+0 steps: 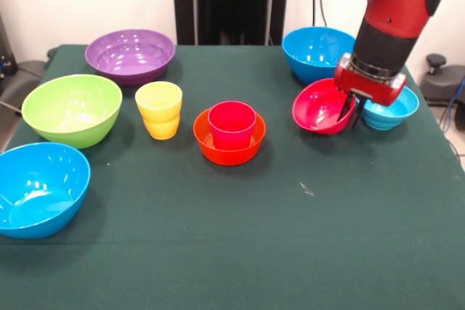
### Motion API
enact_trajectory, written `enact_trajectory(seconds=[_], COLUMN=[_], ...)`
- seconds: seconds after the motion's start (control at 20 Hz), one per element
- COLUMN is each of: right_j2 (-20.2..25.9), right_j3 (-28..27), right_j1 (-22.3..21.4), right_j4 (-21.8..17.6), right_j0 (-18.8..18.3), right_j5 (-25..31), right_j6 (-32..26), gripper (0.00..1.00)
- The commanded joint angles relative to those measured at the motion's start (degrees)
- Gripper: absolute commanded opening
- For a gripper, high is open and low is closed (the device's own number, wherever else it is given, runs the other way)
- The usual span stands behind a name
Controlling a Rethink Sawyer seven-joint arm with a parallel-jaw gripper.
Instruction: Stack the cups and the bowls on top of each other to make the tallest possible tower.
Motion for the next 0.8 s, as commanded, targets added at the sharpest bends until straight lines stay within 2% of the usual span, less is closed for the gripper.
enact_trajectory(seconds=[0.05, 0.45, 0.5, 0.7, 0.8], right_j2=[0.5, -2.0, -3.2, -1.6, -2.3], right_j3=[-4.0, -4.2, -4.5, -4.0, -4.3], right_j1=[6.0, 6.2, 6.5, 5.0, 4.0], right_j4=[3.7, 6.8, 7.3, 7.6, 7.8], right_j0=[1.6, 3.8, 4.7, 3.2, 3.5], right_j5=[-2.9, -1.3, -1.3, 1.9, 4.1], right_j6=[12.6, 11.5, 11.3, 9.3, 8.9], gripper=[0.00, 0.00, 1.00, 1.00, 1.00])
